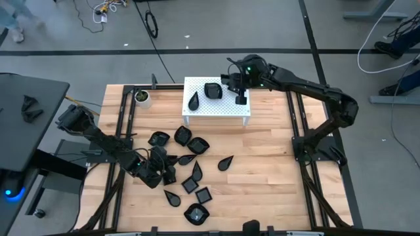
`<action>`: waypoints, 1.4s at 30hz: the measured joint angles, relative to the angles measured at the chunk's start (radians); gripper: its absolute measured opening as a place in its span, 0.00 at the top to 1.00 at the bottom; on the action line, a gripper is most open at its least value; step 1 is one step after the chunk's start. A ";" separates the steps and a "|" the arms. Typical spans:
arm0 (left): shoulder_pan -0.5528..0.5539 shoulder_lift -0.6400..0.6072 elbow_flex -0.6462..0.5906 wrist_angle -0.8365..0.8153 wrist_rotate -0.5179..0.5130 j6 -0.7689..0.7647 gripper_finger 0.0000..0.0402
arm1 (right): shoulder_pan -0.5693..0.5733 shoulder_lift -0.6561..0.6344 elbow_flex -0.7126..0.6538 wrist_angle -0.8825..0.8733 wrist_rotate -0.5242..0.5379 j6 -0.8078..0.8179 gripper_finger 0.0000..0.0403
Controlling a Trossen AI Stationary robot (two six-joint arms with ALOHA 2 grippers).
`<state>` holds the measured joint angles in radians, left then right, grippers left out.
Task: Pick & Place Mini shaped plates
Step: Stack the black square plate on top of the other black square plate on the shelf
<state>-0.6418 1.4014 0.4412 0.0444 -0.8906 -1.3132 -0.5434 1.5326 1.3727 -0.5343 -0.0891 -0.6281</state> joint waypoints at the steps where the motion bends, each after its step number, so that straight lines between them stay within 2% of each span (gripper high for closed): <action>1: 0.000 0.000 0.000 0.000 0.000 0.000 0.78 | -0.001 0.000 0.000 -0.002 -0.020 0.000 0.99; 4: 0.000 0.000 0.000 0.000 0.000 0.000 0.78 | -0.001 0.000 0.000 -0.009 -0.027 0.022 0.99; 11: 0.000 0.000 0.000 0.000 0.000 0.000 0.78 | -0.004 0.000 0.000 -0.072 0.075 0.231 0.99; 18: 0.000 0.000 0.000 0.000 -0.003 0.000 0.78 | -0.007 0.012 0.000 -0.113 0.090 0.333 0.99; 24: 0.000 0.000 0.000 0.002 -0.006 0.000 0.78 | -0.008 0.052 0.000 -0.115 0.211 0.335 0.99; 42: 0.000 0.000 0.000 0.004 -0.004 0.000 0.78 | -0.005 0.085 -0.001 -0.113 0.213 0.351 0.99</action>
<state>-0.6418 1.4014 0.4412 0.0487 -0.8944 -1.3135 -0.5488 1.6176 1.3716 -0.6477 0.1234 -0.2767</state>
